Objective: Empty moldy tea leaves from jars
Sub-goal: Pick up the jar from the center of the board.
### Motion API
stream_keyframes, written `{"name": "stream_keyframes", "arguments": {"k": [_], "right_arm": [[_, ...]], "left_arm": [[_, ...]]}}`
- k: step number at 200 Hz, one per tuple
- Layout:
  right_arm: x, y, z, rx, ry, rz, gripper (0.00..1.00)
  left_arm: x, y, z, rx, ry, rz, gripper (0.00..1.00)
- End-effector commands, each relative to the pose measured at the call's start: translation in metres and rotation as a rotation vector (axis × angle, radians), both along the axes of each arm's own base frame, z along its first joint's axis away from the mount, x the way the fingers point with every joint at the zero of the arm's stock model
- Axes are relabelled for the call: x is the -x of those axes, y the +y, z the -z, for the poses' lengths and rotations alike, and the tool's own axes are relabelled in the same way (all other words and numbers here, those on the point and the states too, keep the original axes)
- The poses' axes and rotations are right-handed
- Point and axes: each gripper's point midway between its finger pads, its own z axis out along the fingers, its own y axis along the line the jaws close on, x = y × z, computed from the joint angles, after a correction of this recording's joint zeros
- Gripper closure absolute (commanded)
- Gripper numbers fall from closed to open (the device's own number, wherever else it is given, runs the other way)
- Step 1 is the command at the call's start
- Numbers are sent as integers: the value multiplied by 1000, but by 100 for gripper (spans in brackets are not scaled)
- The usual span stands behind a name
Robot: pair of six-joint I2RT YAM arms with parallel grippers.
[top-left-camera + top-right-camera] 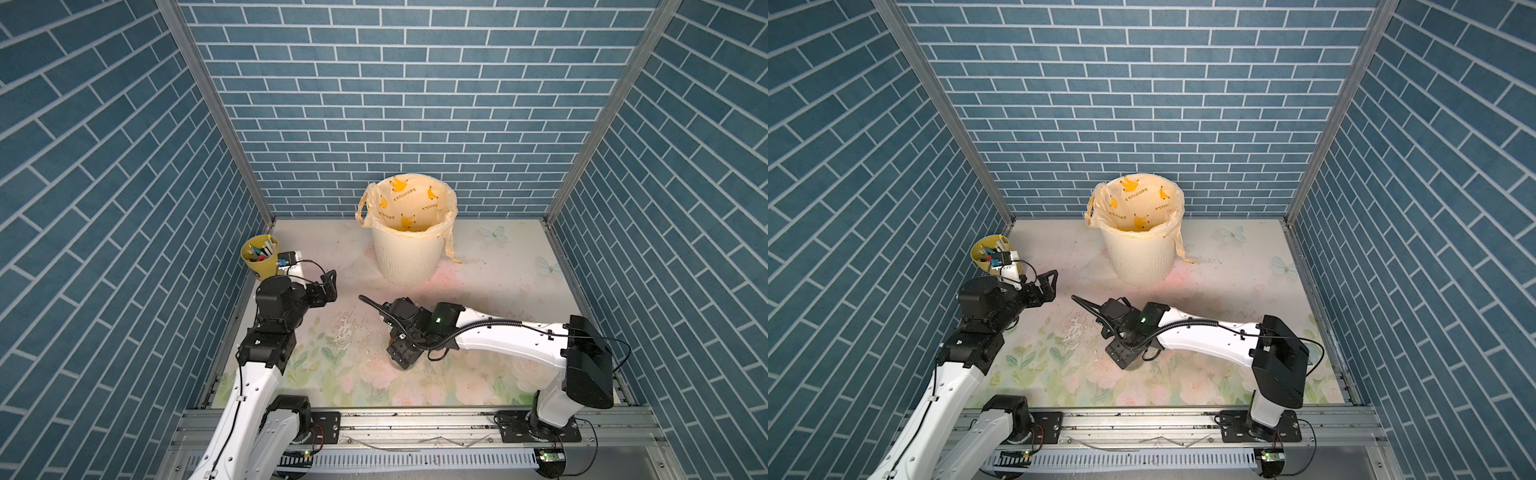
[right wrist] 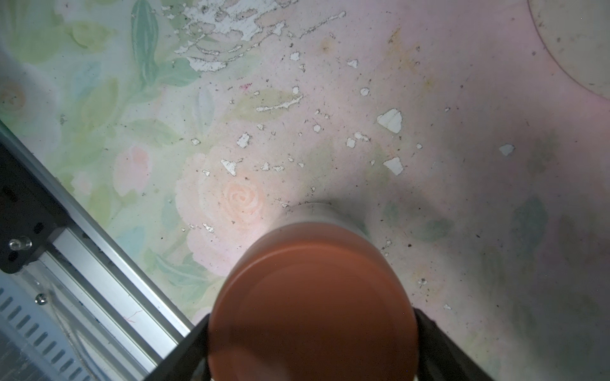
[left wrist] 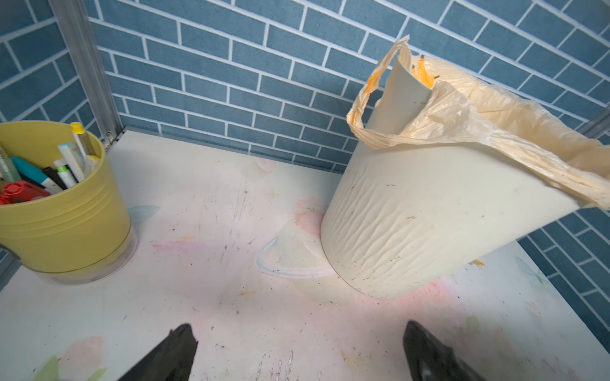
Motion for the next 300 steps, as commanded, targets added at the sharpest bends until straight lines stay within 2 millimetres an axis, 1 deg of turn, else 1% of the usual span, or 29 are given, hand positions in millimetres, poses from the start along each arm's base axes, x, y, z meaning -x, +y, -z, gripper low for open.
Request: {"name": "stream_keyframes", "arguments": {"k": [1, 9, 21, 40, 45, 47, 50, 66, 83, 94, 97, 112, 122, 134, 158, 174, 183, 215, 234, 255, 282, 300], "right_arm": [[-19, -6, -38, -70, -27, 42, 100], [-23, -6, -52, -117, -21, 50, 100], [-32, -11, -68, -151, -30, 65, 100], [-45, -20, -85, -200, -17, 84, 100], [-48, -22, -89, -215, -14, 88, 100], [-50, -24, -90, -219, -12, 91, 100], [-53, -25, -93, -229, -12, 94, 100], [-65, -33, -110, -255, -29, 96, 100], [-79, -41, -132, -279, -66, 99, 100], [-92, -47, -148, -310, -96, 127, 100], [-91, -45, -153, -333, -82, 115, 100], [-99, -45, -174, -378, -80, 97, 100], [-104, -45, -183, -376, -87, 79, 100], [-105, -43, -191, -386, -74, 46, 100], [-102, -41, -202, -422, -50, -7, 100], [-103, -43, -206, -440, -40, -24, 100], [-103, -42, -206, -442, -35, -35, 100], [-95, -32, -219, -510, -12, -99, 100], [-96, -29, -226, -530, -17, -116, 100], [-92, -21, -234, -571, 0, -149, 100], [-98, -15, -233, -573, 5, -149, 100], [-99, -10, -234, -591, 13, -158, 100]], "left_arm": [[-1, -16, -19, 14, -77, 100, 1], [-2, -21, -22, 20, -87, 127, 1], [-2, -31, -28, 33, -117, 189, 1], [4, -55, -43, 57, -171, 341, 1], [6, -61, -43, 58, -169, 387, 1], [7, -64, -51, 55, -187, 406, 1], [8, -67, -55, 53, -191, 431, 1], [10, -81, -64, 24, -182, 534, 1], [14, -93, -64, -30, -154, 622, 2], [16, -102, -63, -63, -141, 666, 3], [16, -105, -61, -74, -136, 676, 2], [22, -116, -57, -122, -130, 724, 1], [31, -127, -53, -150, -150, 793, 1], [34, -132, -45, -206, -157, 799, 1], [39, -136, -35, -317, -185, 814, 1], [43, -141, -31, -408, -217, 836, 1], [42, -143, -30, -435, -233, 839, 1], [39, -156, -31, -487, -309, 889, 1], [37, -164, -31, -509, -319, 919, 1], [31, -171, -27, -516, -330, 940, 1], [35, -181, -29, -541, -397, 983, 1], [32, -184, -29, -534, -415, 980, 1]]}}
